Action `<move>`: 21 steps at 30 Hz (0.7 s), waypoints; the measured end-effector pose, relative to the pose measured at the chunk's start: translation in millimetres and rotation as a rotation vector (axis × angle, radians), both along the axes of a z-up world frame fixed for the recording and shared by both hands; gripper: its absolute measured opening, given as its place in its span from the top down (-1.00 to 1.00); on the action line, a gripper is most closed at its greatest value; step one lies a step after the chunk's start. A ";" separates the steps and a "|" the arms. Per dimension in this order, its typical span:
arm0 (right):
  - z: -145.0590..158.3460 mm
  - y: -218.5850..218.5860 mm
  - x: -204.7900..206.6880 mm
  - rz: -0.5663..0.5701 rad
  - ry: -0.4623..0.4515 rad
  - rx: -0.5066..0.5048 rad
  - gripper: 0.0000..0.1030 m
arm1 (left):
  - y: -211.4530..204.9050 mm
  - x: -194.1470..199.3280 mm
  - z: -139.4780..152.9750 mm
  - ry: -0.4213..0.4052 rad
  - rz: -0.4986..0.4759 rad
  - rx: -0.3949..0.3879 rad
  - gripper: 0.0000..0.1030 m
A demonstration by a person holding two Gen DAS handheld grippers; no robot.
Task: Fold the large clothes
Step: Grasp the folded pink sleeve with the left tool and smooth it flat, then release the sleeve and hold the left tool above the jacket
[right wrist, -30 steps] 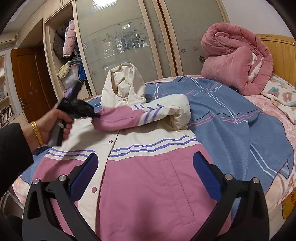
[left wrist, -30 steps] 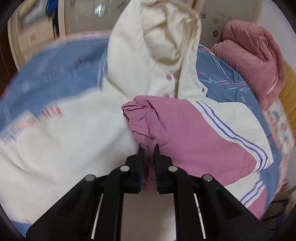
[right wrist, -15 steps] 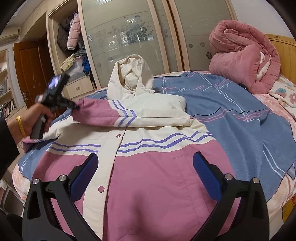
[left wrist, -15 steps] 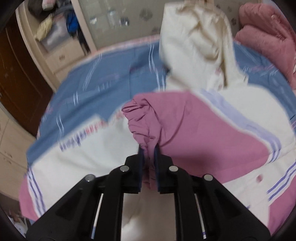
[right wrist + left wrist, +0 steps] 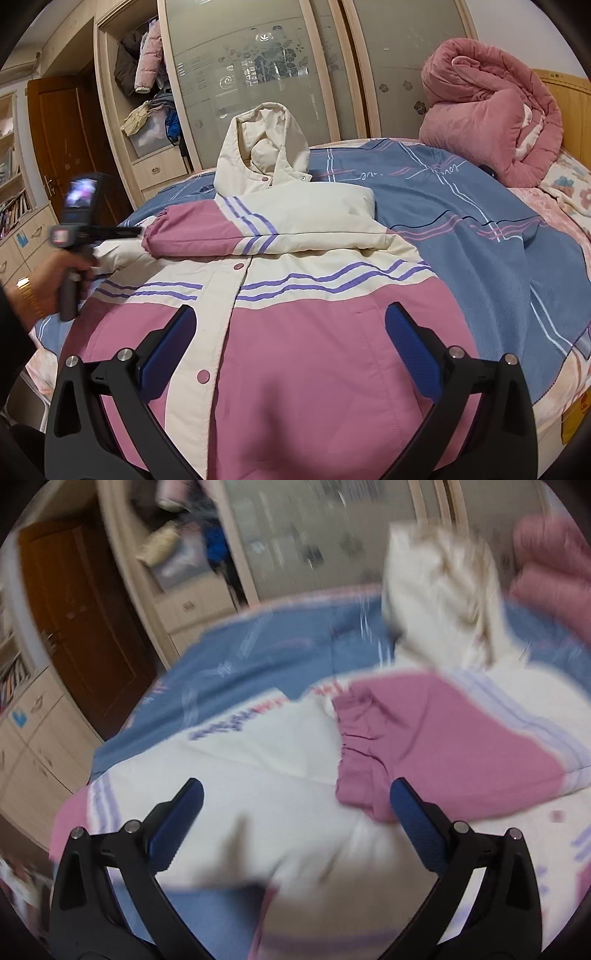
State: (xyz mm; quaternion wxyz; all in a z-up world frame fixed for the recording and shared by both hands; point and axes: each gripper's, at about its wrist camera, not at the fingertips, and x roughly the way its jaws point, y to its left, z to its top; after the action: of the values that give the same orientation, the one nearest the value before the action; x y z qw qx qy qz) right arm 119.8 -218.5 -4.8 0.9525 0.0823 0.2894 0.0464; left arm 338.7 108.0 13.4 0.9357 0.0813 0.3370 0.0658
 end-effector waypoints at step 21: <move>12.5 0.0 -67.8 -0.064 -0.115 -0.156 -0.97 | -40.2 -275.8 -13.3 -0.185 -0.064 -0.068 -0.96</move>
State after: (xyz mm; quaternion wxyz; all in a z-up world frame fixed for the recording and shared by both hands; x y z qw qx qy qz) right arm 52.1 -218.5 7.6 0.9721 0.0145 0.2342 -0.0022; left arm 62.9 67.8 0.1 0.9666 0.0539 0.2485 0.0319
